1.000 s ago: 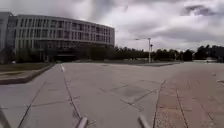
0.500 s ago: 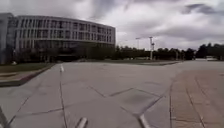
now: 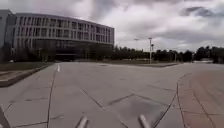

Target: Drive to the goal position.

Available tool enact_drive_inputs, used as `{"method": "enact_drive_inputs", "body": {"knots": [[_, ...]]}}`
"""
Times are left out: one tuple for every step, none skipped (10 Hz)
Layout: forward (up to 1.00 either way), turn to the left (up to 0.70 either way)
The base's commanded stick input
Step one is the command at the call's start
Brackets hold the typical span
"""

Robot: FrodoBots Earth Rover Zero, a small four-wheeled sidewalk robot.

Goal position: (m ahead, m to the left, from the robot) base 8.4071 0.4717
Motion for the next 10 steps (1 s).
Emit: {"method": "enact_drive_inputs", "body": {"knots": [[0.7,0.01],[0.7,0.01],[0.7,0.01],[0.7,0.01],[0.7,0.01],[0.7,0.01],[0.7,0.01],[0.7,0.01],[0.7,0.01],[0.7,0.01]]}}
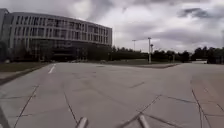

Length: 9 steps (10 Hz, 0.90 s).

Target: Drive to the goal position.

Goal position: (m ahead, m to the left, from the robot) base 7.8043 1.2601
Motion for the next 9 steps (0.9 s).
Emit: {"method": "enact_drive_inputs", "body": {"knots": [[0.7,0.01],[0.7,0.01],[0.7,0.01],[0.7,0.01],[0.7,0.01],[0.7,0.01],[0.7,0.01],[0.7,0.01],[0.7,0.01]]}}
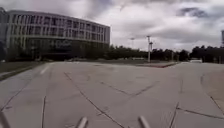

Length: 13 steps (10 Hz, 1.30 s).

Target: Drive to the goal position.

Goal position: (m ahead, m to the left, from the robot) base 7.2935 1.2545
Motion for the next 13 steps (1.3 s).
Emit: {"method": "enact_drive_inputs", "body": {"knots": [[0.7,0.01],[0.7,0.01],[0.7,0.01],[0.7,0.01],[0.7,0.01],[0.7,0.01],[0.7,0.01],[0.7,0.01],[0.7,0.01],[0.7,0.01],[0.7,0.01],[0.7,0.01],[0.7,0.01]]}}
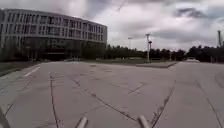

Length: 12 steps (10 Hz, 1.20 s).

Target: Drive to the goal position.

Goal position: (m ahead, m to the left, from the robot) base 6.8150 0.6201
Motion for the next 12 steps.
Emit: {"method": "enact_drive_inputs", "body": {"knots": [[0.7,0.01],[0.7,0.33],[0.7,0.36],[0.7,0.36],[0.7,0.36],[0.7,0.36],[0.7,0.36],[0.7,0.36],[0.7,0.24],[0.7,0.01],[0.7,0.01],[0.7,0.01]]}}
